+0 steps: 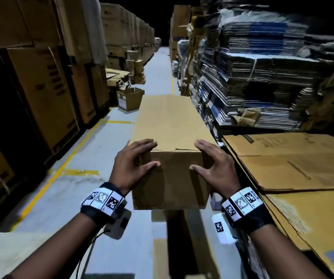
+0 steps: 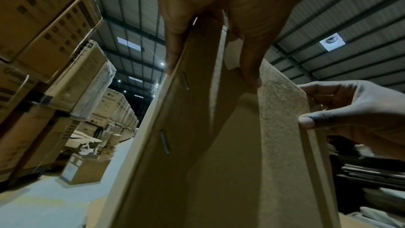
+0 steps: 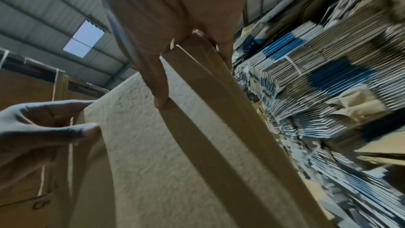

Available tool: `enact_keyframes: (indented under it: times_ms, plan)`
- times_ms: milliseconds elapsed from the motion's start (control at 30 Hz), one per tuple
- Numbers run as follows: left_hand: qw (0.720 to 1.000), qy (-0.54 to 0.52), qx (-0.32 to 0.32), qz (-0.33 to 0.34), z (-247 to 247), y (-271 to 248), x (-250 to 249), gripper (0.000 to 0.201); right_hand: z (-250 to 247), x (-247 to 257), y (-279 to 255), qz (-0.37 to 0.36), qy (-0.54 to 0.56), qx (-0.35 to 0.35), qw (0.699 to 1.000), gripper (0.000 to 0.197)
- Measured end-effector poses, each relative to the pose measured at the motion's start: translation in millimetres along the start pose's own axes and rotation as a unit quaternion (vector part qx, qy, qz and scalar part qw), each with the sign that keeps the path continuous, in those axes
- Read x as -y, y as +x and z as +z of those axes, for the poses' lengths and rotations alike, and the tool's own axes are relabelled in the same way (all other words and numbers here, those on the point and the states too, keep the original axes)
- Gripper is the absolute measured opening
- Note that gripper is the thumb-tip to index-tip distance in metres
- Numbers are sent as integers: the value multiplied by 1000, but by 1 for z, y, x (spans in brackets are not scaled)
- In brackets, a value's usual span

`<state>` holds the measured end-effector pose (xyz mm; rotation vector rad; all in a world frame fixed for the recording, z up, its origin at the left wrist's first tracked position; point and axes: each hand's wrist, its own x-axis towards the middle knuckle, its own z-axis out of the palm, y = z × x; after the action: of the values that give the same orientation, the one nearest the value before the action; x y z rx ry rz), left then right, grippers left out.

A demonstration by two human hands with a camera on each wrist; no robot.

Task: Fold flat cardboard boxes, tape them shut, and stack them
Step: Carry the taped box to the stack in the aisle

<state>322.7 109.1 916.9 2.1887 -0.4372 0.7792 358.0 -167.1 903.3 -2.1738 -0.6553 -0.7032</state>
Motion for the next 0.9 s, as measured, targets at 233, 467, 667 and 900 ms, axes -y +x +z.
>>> enact_keyframes:
  times_ms: [233,467,667,900]
  plan:
    - [1000,10,9,18,56,134,108,59,60,-106,130,-23,-5,-20,1000,71]
    - [998,21,59,14,136,233,247,66,149,-227,234,-4,-43,-16,999,69]
    - [993,13,113,-19,202,274,331,63,211,-314,265,51,-54,21,997,70]
    - [990,14,128,-51,270,259,394,57,270,-378,241,148,-28,54,987,61]
